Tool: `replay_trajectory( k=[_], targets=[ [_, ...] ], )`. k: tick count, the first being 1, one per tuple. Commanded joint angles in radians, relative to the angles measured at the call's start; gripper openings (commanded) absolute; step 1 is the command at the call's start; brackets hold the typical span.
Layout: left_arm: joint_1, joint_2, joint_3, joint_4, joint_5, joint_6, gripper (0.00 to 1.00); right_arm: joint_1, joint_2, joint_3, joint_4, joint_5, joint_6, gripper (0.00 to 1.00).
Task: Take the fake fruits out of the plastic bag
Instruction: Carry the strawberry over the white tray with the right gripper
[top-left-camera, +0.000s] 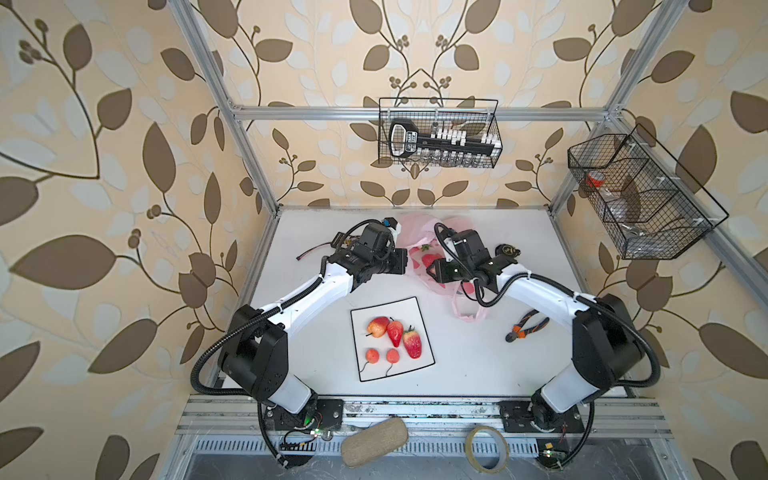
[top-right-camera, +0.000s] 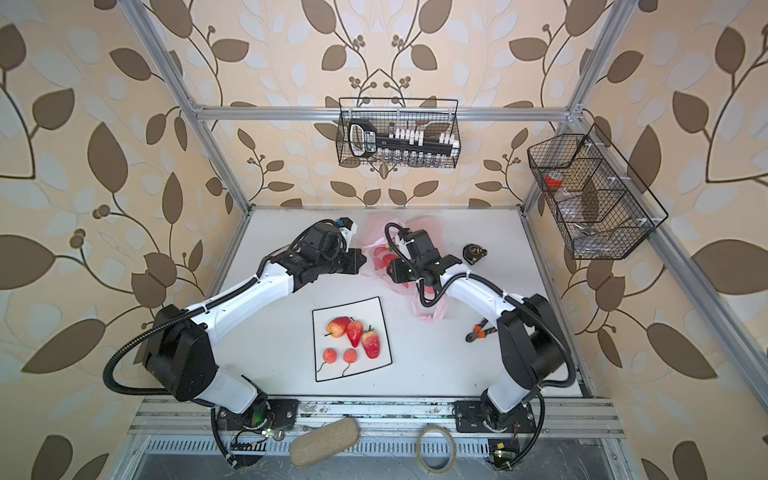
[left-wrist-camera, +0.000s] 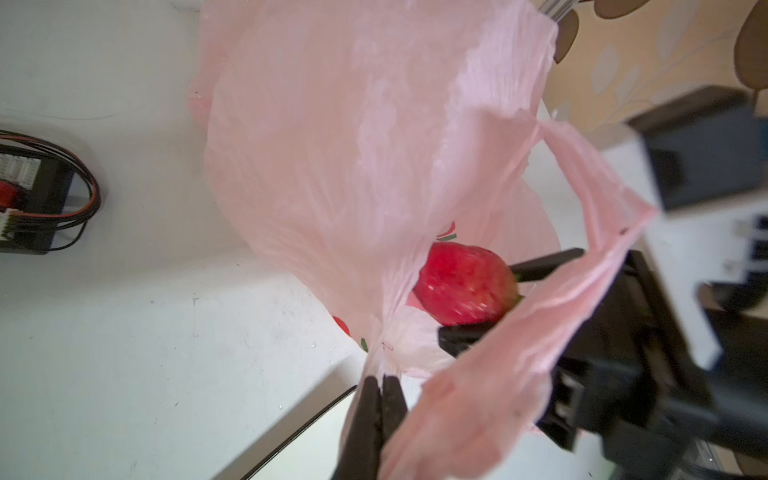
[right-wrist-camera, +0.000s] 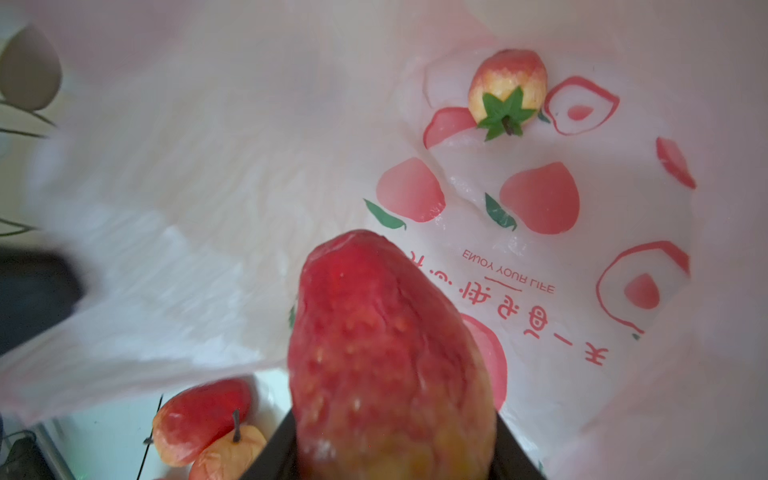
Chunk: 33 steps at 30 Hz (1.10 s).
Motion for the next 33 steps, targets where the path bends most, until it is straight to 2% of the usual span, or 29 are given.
replay_trajectory(
  k=[1, 8, 15, 21, 33],
  targets=[
    [0.01, -0.012, 0.003, 0.042, 0.009, -0.03, 0.0, 0.046, -0.082, -0.091, 0.026, -0.054, -0.104, 0.32],
    [0.013, -0.011, 0.0, 0.048, 0.014, -0.034, 0.0, 0.187, -0.191, -0.195, 0.034, -0.064, -0.173, 0.33],
    [0.013, -0.032, -0.02, 0.05, 0.014, -0.036, 0.0, 0.28, -0.048, -0.13, -0.008, 0.021, -0.094, 0.33],
    [0.013, -0.049, -0.03, 0.04, 0.01, -0.027, 0.0, 0.298, 0.064, -0.082, -0.029, 0.109, -0.007, 0.34],
    [0.015, -0.063, -0.041, 0.036, 0.015, -0.022, 0.0, 0.304, 0.18, -0.054, -0.018, 0.111, 0.018, 0.39]
  ],
)
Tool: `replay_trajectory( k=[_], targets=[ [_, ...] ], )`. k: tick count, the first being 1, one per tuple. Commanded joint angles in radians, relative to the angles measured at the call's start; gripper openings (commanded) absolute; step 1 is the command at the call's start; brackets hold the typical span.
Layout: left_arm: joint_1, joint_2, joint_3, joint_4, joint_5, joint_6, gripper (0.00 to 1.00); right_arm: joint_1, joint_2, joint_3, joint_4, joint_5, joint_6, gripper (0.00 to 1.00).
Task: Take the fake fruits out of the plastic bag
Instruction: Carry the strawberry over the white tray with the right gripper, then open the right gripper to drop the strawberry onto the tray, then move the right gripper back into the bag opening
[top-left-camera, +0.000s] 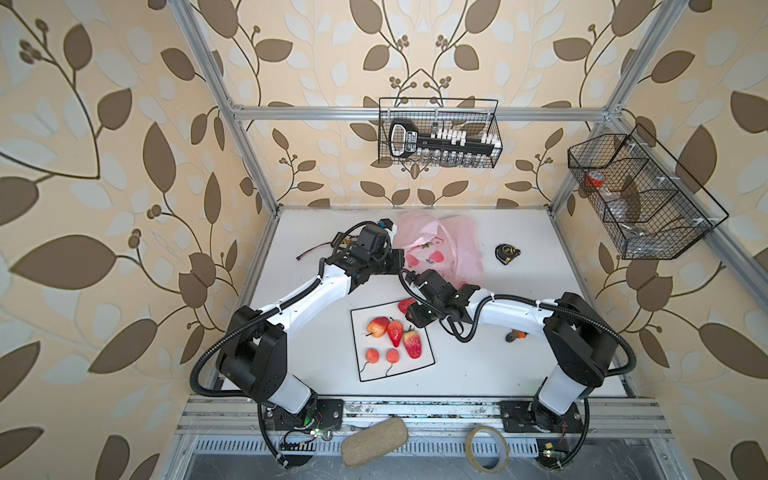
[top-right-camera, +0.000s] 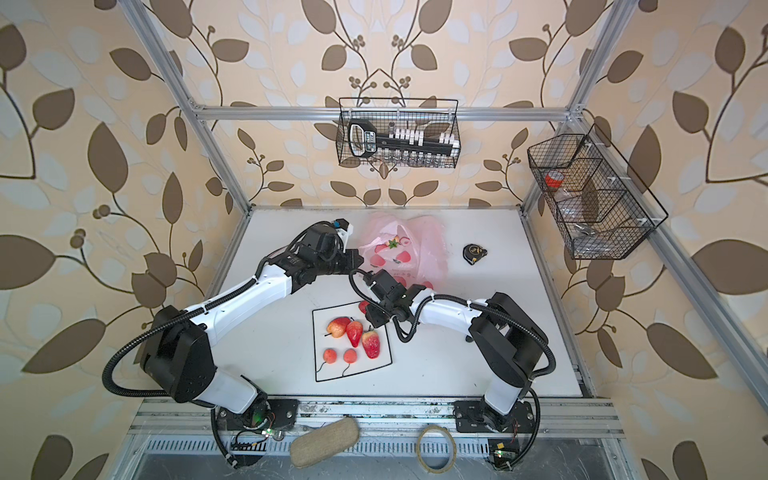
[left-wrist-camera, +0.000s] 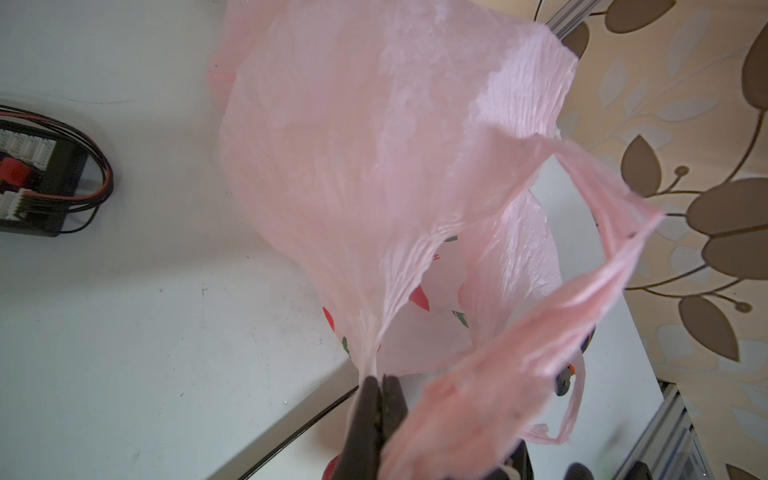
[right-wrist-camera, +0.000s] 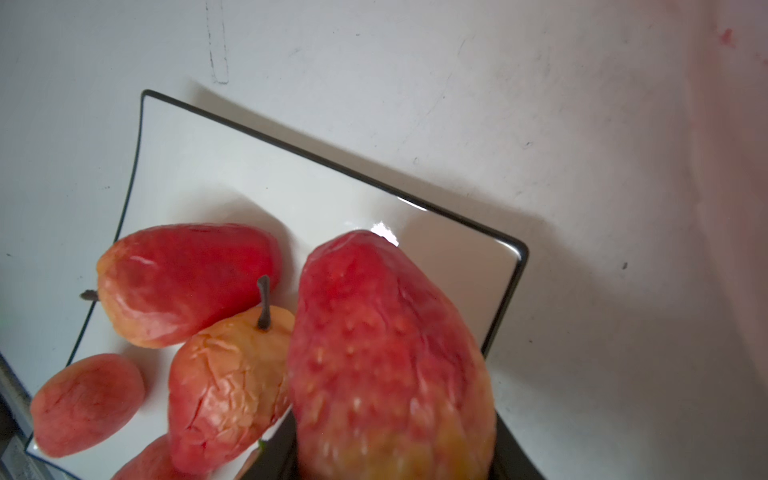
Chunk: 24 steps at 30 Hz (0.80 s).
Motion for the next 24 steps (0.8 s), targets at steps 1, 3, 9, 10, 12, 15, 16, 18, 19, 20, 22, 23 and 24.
replay_trajectory(
  k=[1, 3, 9, 10, 12, 15, 16, 18, 19, 20, 22, 23, 24],
  targets=[
    [0.001, -0.05, -0.007, 0.015, 0.014, 0.003, 0.0, 0.009, 0.037, 0.03, -0.011, 0.013, 0.008, 0.4],
    [0.001, -0.049, -0.009, 0.015, 0.017, 0.004, 0.0, 0.013, 0.042, 0.03, -0.009, 0.013, 0.007, 0.45],
    [0.006, -0.046, -0.002, 0.015, 0.014, 0.004, 0.0, 0.015, 0.007, 0.015, -0.009, 0.036, 0.006, 0.61],
    [0.007, -0.048, -0.003, 0.015, 0.012, 0.005, 0.0, 0.015, -0.003, 0.011, -0.008, 0.038, 0.004, 0.63],
    [0.007, -0.05, -0.004, 0.017, 0.011, 0.003, 0.0, 0.015, -0.03, 0.004, -0.009, 0.044, -0.001, 0.67],
    [0.009, -0.049, -0.006, 0.019, 0.012, 0.001, 0.0, 0.014, -0.078, -0.011, -0.012, 0.04, -0.012, 0.71],
    [0.009, -0.049, -0.007, 0.019, 0.013, 0.0, 0.0, 0.017, -0.093, -0.014, -0.015, 0.038, -0.017, 0.71],
    [0.009, -0.05, -0.01, 0.022, 0.01, -0.003, 0.0, 0.021, -0.14, -0.025, -0.019, 0.044, -0.03, 0.72],
    [0.009, -0.049, -0.011, 0.024, 0.01, -0.003, 0.0, 0.023, -0.165, -0.035, -0.016, 0.051, -0.034, 0.72],
    [0.009, -0.05, -0.012, 0.025, 0.01, -0.003, 0.0, 0.027, -0.196, -0.048, -0.009, 0.061, -0.039, 0.72],
    [0.011, -0.05, -0.011, 0.028, 0.009, -0.005, 0.0, 0.029, -0.269, -0.078, 0.014, 0.077, -0.048, 0.72],
    [0.011, -0.051, -0.011, 0.029, 0.009, -0.005, 0.0, 0.029, -0.303, -0.094, 0.028, 0.088, -0.048, 0.71],
    [0.011, -0.05, -0.011, 0.031, 0.008, -0.005, 0.0, 0.029, -0.345, -0.116, 0.045, 0.105, -0.05, 0.71]
  ],
)
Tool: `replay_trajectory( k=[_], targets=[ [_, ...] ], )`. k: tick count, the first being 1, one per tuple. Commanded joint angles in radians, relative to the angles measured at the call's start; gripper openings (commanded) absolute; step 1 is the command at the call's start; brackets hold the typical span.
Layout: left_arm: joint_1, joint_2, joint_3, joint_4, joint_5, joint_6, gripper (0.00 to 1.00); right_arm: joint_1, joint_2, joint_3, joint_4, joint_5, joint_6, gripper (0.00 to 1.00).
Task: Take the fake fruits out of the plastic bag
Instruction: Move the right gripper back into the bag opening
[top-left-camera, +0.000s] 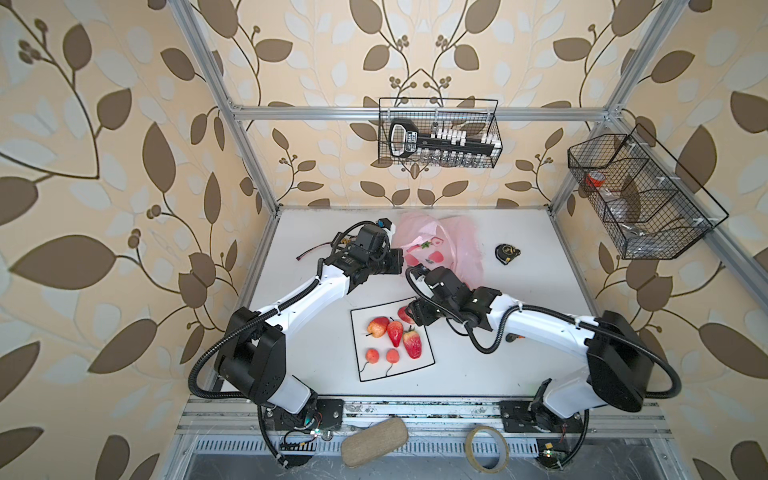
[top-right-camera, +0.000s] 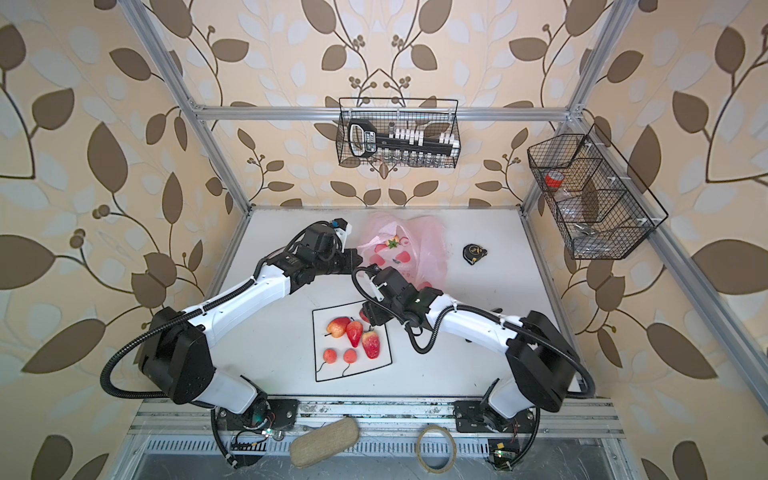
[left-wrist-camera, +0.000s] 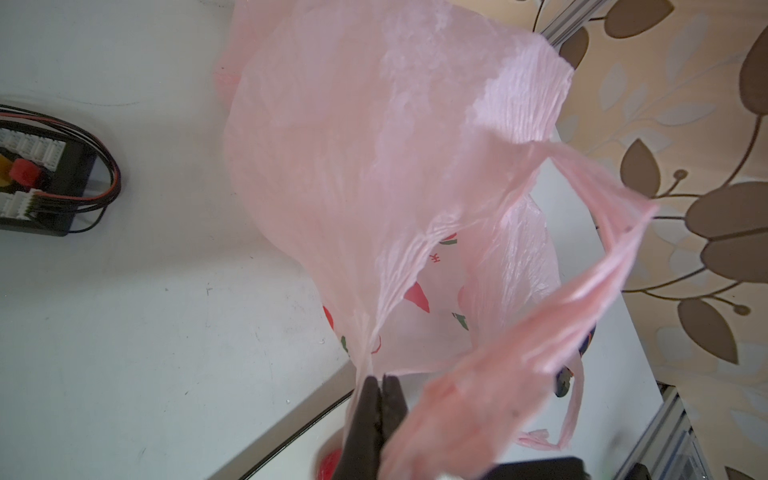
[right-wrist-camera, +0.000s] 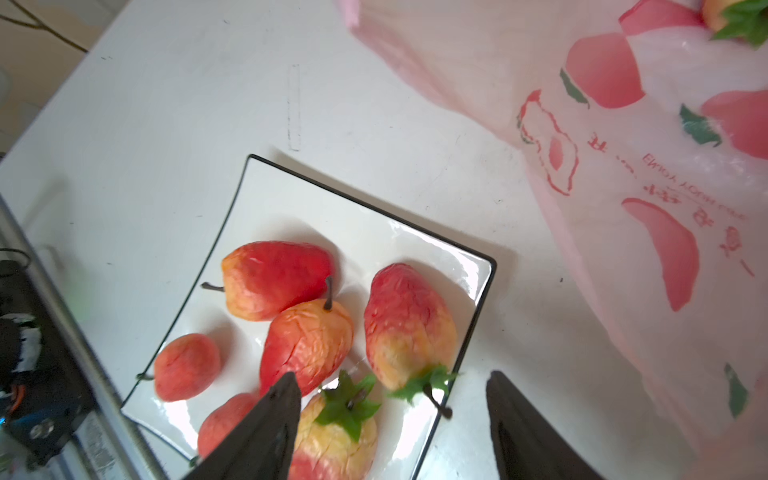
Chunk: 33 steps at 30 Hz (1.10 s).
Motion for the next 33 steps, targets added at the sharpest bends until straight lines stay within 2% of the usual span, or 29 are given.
replay_trajectory(
  k=[1, 8, 10, 13, 20, 25, 27, 33],
  targets=[
    [0.004, -0.041, -0.009, 0.032, 0.009, -0.006, 0.0, 0.005, -0.116, -0.064, 0.051, 0.066, -0.022, 0.71],
    [0.004, -0.042, -0.006, 0.035, 0.016, -0.011, 0.0, -0.007, -0.25, -0.111, 0.088, 0.219, 0.025, 0.65],
    [0.005, -0.041, -0.007, 0.035, 0.019, -0.011, 0.0, -0.03, -0.259, -0.109, 0.097, 0.257, 0.076, 0.6],
    [0.004, -0.042, -0.009, 0.038, 0.024, -0.015, 0.0, -0.067, -0.241, -0.107, 0.125, 0.312, 0.204, 0.47],
    [0.004, -0.048, -0.01, 0.04, 0.039, -0.019, 0.0, -0.101, -0.034, 0.009, 0.159, 0.326, 0.475, 0.41],
    [0.005, -0.053, -0.005, 0.029, 0.052, -0.009, 0.0, -0.14, 0.112, 0.035, 0.246, 0.247, 0.77, 0.4],
    [0.005, -0.057, -0.004, 0.02, 0.055, -0.004, 0.0, -0.144, 0.161, 0.042, 0.287, 0.224, 0.85, 0.4],
    [0.004, -0.081, -0.006, -0.002, 0.073, 0.018, 0.0, -0.218, 0.296, 0.13, 0.371, 0.209, 0.916, 0.41]
  ],
)
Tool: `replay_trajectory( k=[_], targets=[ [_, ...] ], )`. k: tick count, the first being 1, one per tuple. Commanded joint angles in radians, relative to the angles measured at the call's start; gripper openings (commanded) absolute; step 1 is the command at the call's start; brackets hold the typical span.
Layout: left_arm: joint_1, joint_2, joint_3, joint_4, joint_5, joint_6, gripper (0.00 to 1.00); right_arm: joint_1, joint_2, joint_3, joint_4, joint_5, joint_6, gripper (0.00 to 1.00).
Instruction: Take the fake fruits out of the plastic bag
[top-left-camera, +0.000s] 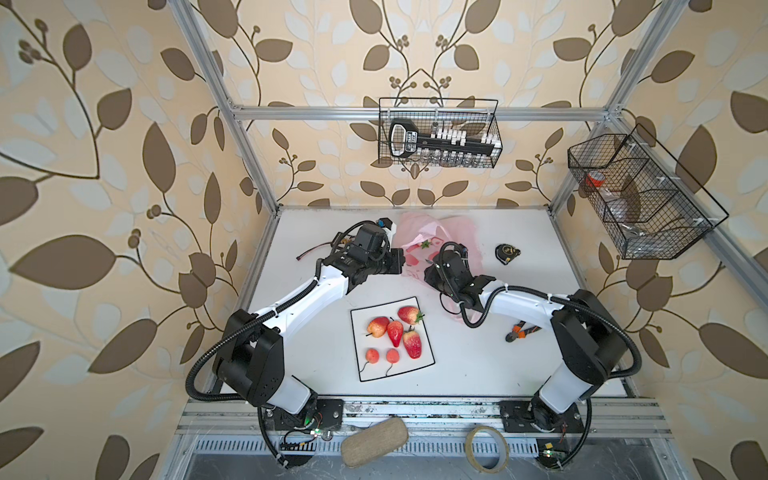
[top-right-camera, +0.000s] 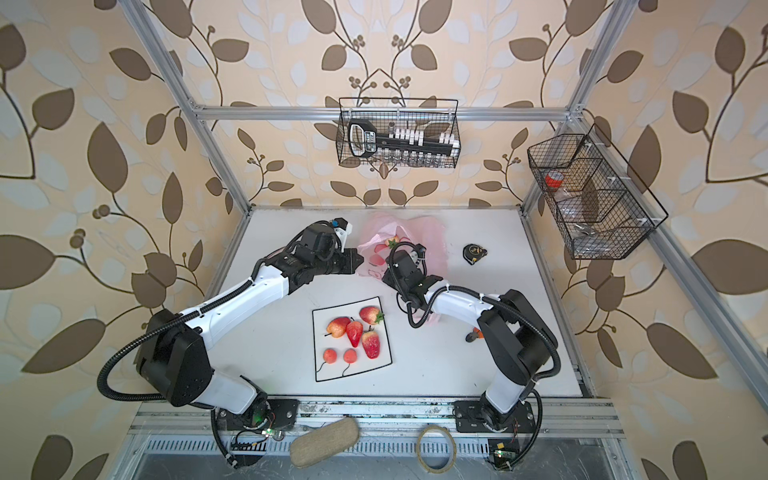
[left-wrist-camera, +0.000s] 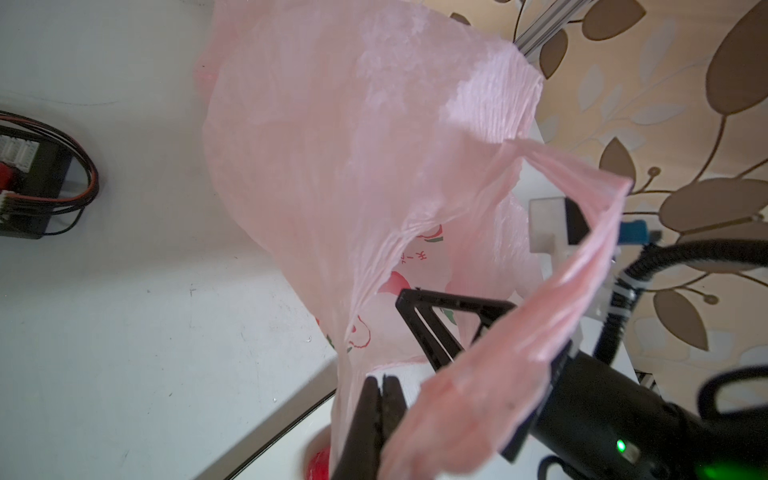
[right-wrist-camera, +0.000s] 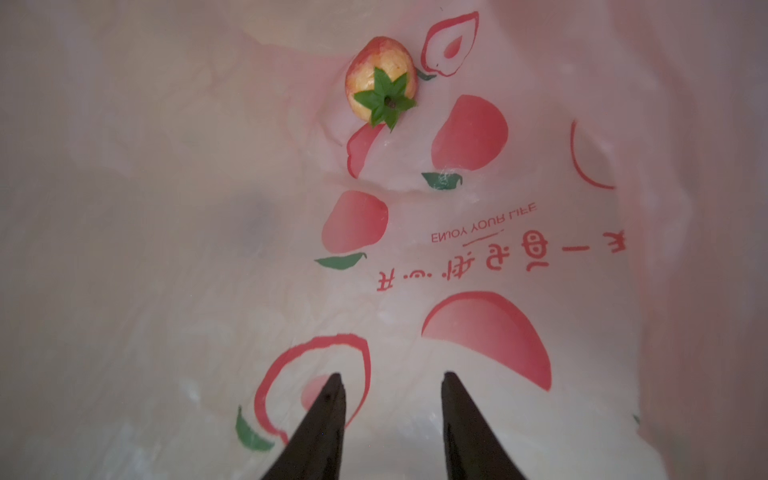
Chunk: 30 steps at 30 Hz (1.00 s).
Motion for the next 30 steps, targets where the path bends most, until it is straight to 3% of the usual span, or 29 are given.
replay_trajectory(
  k=[1, 6, 12, 30],
  targets=[
    [0.005, -0.076, -0.005, -0.007, 0.036, 0.027, 0.0, -0.027, 0.058, 0.082, 0.094, -0.023, 0.11, 0.43],
    [0.005, -0.08, 0.008, -0.021, 0.058, 0.055, 0.0, -0.073, 0.166, 0.16, 0.116, -0.038, 0.177, 0.59],
    [0.004, -0.078, 0.021, -0.026, 0.087, 0.069, 0.0, -0.123, 0.271, 0.23, 0.148, -0.054, 0.252, 0.66],
    [0.005, -0.01, 0.081, -0.021, 0.169, 0.087, 0.0, -0.137, 0.483, 0.369, 0.341, -0.271, 0.309, 0.62]
  ],
)
